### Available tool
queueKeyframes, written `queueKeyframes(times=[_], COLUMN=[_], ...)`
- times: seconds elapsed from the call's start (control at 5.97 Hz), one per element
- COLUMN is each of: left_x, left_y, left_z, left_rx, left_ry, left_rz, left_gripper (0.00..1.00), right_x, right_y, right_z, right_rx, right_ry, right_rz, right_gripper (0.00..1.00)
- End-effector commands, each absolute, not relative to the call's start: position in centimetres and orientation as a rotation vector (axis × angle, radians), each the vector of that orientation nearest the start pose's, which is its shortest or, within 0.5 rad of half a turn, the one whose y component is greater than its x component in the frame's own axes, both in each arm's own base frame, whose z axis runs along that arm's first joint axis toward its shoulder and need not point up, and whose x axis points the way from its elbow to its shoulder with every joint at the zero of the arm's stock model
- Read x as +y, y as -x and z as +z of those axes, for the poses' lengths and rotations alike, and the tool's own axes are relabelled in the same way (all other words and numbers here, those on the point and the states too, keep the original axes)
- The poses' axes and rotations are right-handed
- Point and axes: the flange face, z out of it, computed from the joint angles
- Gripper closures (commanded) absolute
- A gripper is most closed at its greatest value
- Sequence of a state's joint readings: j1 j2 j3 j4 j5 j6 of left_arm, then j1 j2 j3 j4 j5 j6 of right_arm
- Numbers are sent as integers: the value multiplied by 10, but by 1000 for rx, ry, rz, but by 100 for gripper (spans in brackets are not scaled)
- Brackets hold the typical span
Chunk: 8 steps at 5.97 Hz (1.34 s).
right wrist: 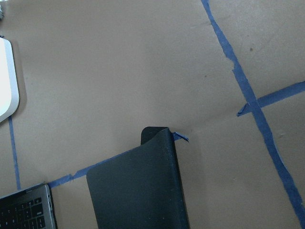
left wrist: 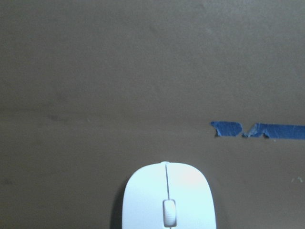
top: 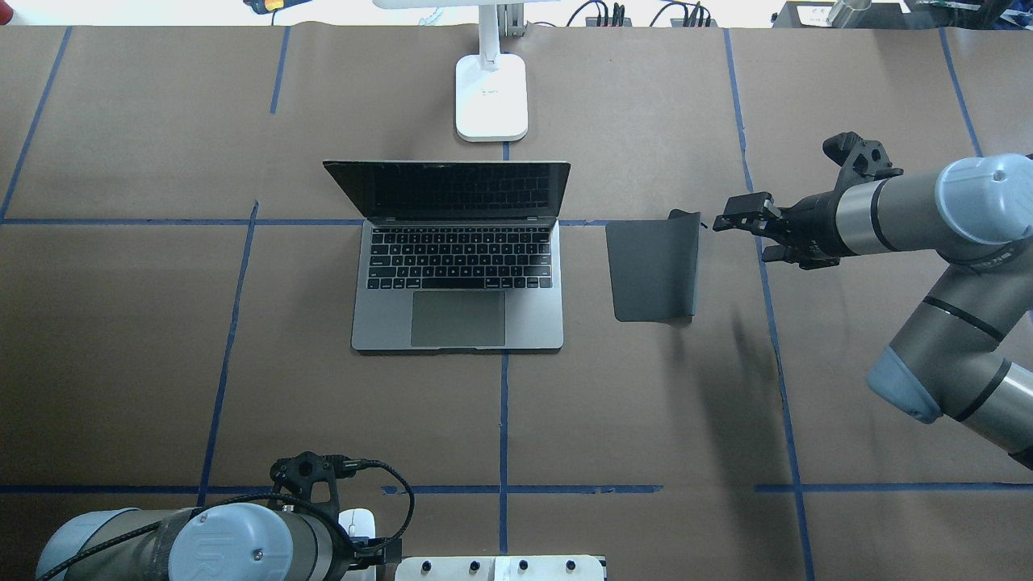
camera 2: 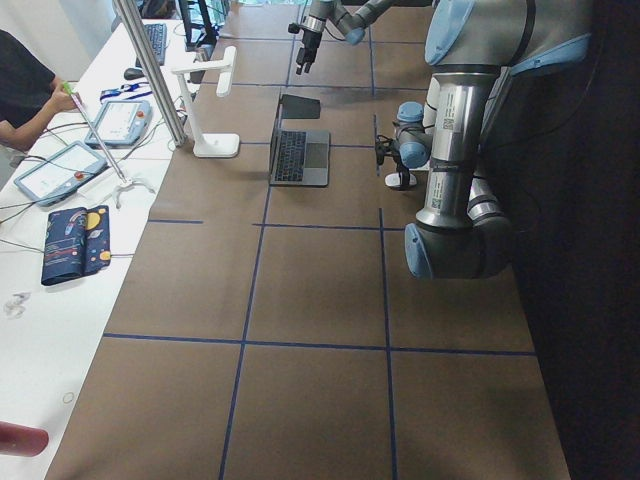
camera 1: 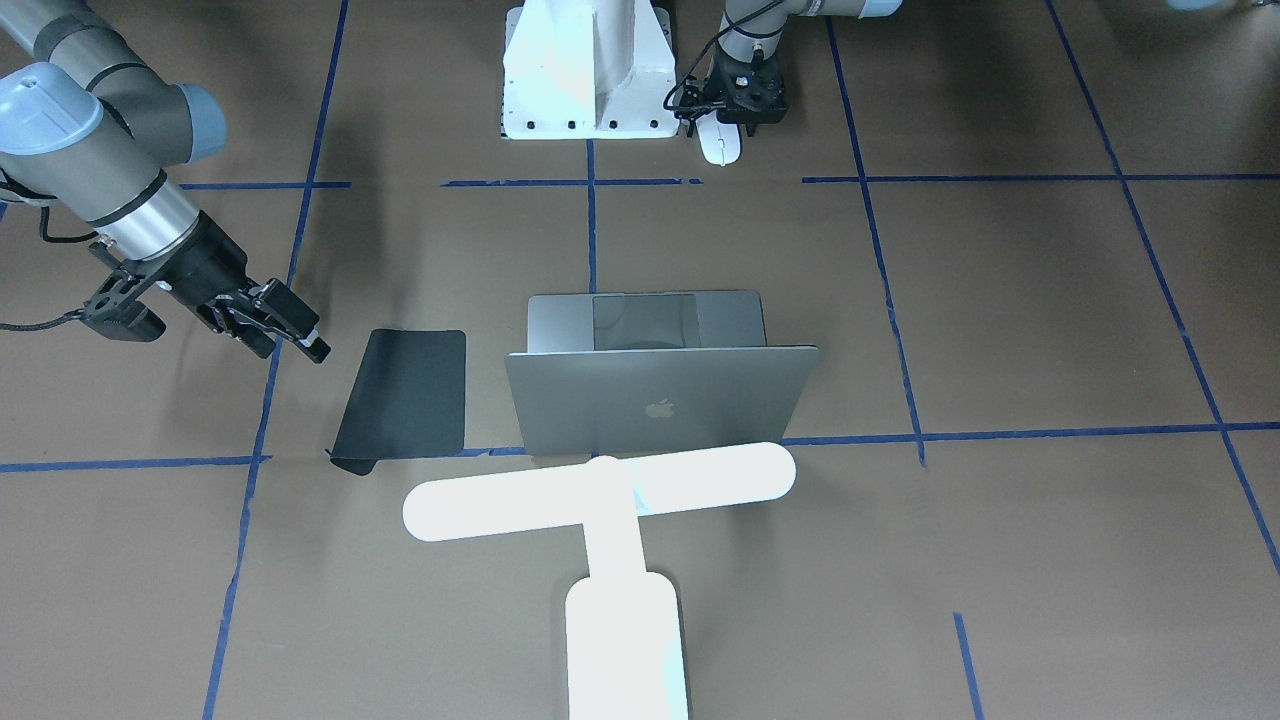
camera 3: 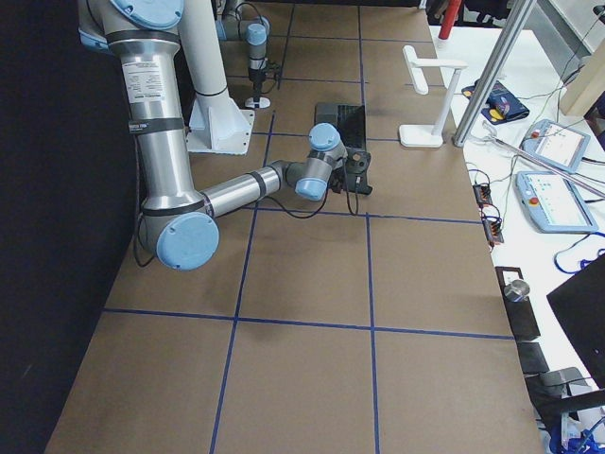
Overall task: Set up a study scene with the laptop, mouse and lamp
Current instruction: 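Release the pad with the right gripper while the left gripper descends over the mouse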
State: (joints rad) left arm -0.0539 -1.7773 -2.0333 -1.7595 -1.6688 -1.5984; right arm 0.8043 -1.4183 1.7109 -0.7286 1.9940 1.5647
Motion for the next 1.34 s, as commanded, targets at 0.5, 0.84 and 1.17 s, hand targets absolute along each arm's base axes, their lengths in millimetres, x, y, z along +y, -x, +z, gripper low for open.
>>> queueKeyframes(times=[0.5,0.84,1.17], left_x=[-149,-155,-188], left_y=[-524,-520,-520], left_z=[321,312,279], left_rx=[865,878,937], left_ry=[122,117,68], left_rz=[-20,-35,-51], left_gripper=[82,100,100], right_x=[-467,-466,-469], right_y=[318,317,306], right_z=[421,421,422], right_rx=[-1181,-1181,-1182], right_ry=[-90,-90,-96], right_rz=[467,467,478], right_gripper=[0,0,0])
